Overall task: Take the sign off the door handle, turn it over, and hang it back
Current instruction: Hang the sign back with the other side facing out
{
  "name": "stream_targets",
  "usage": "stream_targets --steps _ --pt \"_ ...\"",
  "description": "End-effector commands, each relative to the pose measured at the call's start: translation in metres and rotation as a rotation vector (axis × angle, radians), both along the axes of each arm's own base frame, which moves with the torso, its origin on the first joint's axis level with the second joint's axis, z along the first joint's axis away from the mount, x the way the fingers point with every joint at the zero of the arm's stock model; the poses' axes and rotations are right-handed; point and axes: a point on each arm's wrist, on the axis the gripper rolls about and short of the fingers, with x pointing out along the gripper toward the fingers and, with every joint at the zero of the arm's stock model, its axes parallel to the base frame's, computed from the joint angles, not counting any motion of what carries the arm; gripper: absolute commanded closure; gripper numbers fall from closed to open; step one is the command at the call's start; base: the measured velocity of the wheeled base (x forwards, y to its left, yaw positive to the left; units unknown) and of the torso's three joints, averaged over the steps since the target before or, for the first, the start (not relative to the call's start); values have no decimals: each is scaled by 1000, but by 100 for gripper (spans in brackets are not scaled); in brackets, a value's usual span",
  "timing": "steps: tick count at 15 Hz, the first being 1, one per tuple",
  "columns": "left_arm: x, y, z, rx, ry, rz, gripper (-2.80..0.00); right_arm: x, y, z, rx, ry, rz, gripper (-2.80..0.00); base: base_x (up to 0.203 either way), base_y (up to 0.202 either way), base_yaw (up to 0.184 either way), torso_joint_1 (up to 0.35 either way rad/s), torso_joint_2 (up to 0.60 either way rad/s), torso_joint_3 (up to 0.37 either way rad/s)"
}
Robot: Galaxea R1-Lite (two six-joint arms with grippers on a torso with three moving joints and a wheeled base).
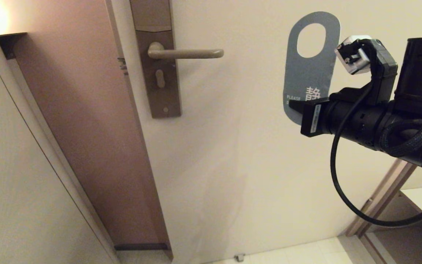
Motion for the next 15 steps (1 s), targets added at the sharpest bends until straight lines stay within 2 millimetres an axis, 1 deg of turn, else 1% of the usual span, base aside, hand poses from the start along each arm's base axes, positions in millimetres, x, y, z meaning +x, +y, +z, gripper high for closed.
stream_targets --steps 1,3,6,9,11,15 --pt "0 0 0 1 3 0 0 2 12 -2 -3 6 28 0 0 0 0 0 0 0" --pt "0 0 0 1 2 0 0 1 25 1 3 -4 55 0 0 0 0 0 0 0" --pt "0 0 0 0 2 -1 0 8 49 6 11 -23 70 0 0 0 0 0 0 0" --pt "0 0 0 2 0 0 0 13 68 1 5 -19 81 0 0 0 0 0 0 0" --pt "0 0 0 0 2 0 0 16 76 -4 -1 -16 80 0 0 0 0 0 0 0" --pt "0 0 0 0 3 0 0 27 90 -4 16 -40 61 0 0 0 0 0 0 0"
